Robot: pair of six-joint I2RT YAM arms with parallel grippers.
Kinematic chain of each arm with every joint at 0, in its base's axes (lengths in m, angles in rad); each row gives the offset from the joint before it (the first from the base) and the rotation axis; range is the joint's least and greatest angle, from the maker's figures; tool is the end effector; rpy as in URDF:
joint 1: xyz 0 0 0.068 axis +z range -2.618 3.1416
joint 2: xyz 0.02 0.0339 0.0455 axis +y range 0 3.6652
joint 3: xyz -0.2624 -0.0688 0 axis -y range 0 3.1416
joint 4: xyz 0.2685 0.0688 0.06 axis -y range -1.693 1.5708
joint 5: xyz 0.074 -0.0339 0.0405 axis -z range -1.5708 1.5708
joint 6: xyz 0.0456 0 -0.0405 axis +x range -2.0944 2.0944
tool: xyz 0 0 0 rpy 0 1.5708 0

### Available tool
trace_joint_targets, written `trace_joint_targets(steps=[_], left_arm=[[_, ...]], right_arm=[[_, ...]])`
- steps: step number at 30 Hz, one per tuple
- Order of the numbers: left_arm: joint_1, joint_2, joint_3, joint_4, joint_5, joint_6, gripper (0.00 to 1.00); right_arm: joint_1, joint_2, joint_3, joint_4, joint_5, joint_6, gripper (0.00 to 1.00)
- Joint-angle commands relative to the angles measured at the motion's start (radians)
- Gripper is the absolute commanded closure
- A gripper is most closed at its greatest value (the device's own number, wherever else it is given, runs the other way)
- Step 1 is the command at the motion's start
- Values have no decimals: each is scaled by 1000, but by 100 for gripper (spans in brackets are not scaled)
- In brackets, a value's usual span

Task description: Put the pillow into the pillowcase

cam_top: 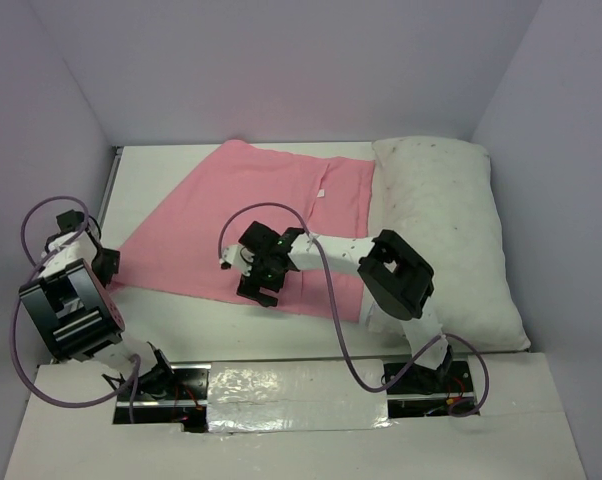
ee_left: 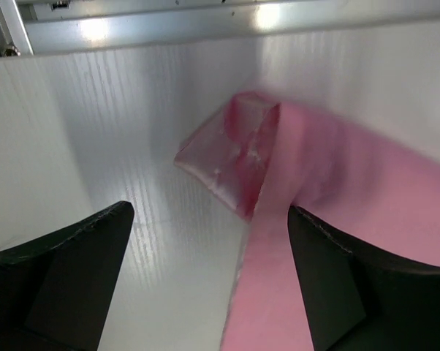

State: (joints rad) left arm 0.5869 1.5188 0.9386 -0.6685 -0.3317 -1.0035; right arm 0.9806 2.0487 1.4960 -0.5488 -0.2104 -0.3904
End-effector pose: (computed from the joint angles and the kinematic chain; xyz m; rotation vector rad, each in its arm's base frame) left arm 0.2423 0.1790 0.1674 -2.0073 1.8641 0.3565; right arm 0.2449 0.3828 0.1508 -1.7725 2.0591 0.4632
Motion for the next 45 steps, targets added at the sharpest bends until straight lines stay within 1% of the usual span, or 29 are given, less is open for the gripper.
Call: trace_joint_targets(steps=[1, 5, 6, 7, 9, 11, 12, 14, 15, 16, 17, 19, 20, 22, 23, 24, 26, 27, 29, 30, 32, 37, 39, 40, 41, 42, 43, 44, 45], left_arm=[[5, 11, 65, 23, -82, -61, 1], [-5, 67, 135, 53, -108, -58, 1], [-10, 110, 150, 43, -131, -58, 1], [-12, 133, 179, 29, -135, -63, 1], [-36, 188, 189, 47, -124, -38, 1], [-74, 225, 204, 35, -133, -41, 1], [-88, 254, 206, 21, -160, -46, 1], [-104, 285, 213, 9, -176, -61, 1], [-105, 293, 215, 21, -167, -55, 1], [-105, 299, 216, 21, -162, -53, 2], [-110, 310, 220, 17, -164, -61, 4], [-125, 320, 227, 18, -179, -60, 11], [-130, 333, 230, 9, -188, -69, 25], [-131, 337, 230, 9, -188, -67, 41], [-133, 336, 226, 7, -182, -70, 64], [-134, 333, 214, 17, -170, -73, 100], [-137, 314, 206, 20, -168, -75, 100], [-137, 307, 204, 26, -167, -70, 100], [-147, 282, 209, 20, -174, -73, 100], [-150, 273, 219, 17, -179, -75, 100], [-160, 250, 238, -12, -196, -80, 100], [-165, 222, 299, -52, -199, -66, 100], [-165, 221, 327, -74, -210, -61, 100], [-165, 216, 336, -78, -210, -54, 100], [-167, 212, 348, -79, -208, -47, 100], [-168, 207, 354, -71, -201, -44, 100], [-170, 192, 359, -62, -198, -29, 100], [-173, 182, 380, -46, -194, -15, 100], [-180, 176, 402, -25, -170, -6, 100]], right_arm=[[-2, -39, -48, 18, -17, -54, 11], [-6, -58, -77, -2, 6, -68, 9], [-7, -68, -104, 3, 11, -59, 8], [-11, -76, -121, 10, 22, -51, 8], [-16, -96, -169, 33, 37, -21, 8], [-28, -142, -200, 49, 51, 10, 8], [-31, -165, -238, 58, 48, 45, 8], [-42, -251, -290, 98, 63, 82, 7], [-45, -281, -342, 108, 77, 112, 7], [-48, -339, -365, 121, 95, 133, 7], [-54, -364, -387, 125, 106, 152, 6], [-80, -407, -442, 118, 108, 223, 6], [-88, -445, -463, 103, 111, 251, 6], [-105, -490, -534, 89, 137, 327, 6], [-109, -530, -555, 58, 149, 350, 6], [-120, -550, -584, 49, 166, 401, 3], [-132, -582, -599, 32, 128, 484, 4], [-132, -585, -602, 21, 138, 511, 4], [-134, -556, -591, -23, 149, 557, 4], [-134, -523, -595, -28, 184, 576, 4], [-135, -490, -600, -43, 192, 608, 5], [-134, -403, -582, -30, 207, 595, 5], [-131, -372, -582, -8, 207, 585, 8], [-129, -336, -580, 4, 204, 576, 12], [-128, -316, -574, 9, 209, 573, 26], [-126, -296, -559, 3, 253, 578, 39], [-125, -262, -506, -29, 291, 582, 54], [-129, -256, -478, -43, 406, 588, 84], [-138, -260, -446, -51, 466, 590, 99]])
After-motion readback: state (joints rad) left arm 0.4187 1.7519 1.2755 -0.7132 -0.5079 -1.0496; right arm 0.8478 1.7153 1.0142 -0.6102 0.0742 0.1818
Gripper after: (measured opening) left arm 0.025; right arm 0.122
